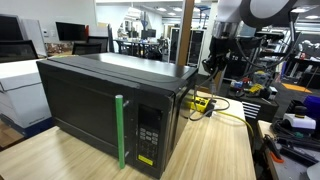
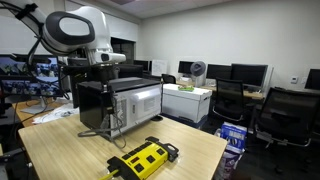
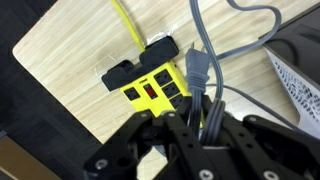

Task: Take the microwave cord off the adapter

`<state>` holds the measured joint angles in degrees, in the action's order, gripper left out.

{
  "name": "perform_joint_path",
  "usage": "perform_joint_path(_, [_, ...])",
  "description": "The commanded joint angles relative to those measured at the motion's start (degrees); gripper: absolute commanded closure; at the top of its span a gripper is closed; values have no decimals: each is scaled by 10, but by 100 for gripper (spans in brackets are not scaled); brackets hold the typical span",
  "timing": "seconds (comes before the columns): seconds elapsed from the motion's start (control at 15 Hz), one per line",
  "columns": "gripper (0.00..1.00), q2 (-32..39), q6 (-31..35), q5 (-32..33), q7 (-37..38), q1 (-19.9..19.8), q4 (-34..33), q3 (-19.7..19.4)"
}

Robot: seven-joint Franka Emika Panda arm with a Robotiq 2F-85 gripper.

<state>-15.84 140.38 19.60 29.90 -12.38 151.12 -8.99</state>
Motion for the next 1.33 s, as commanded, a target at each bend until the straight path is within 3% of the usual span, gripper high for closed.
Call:
perform_joint_path(0.0, [96, 20, 44, 5, -8, -26, 29, 15])
perform_joint_path(0.33, [96, 104, 107, 58, 53, -43, 21, 29])
perform_joint_path(0.67, [96, 138, 107, 107, 82, -25, 11, 14])
perform_joint_path(0.73, [61, 129, 96, 109, 73, -22, 13, 12])
perform_joint_path(0.8, [58, 113, 75, 90, 47, -17, 15, 11])
perform_joint_path(1.0, [34, 57, -38, 27, -30, -7, 3, 13])
perform_joint_path(1.27, [7, -9, -182, 9, -60, -13, -45, 17])
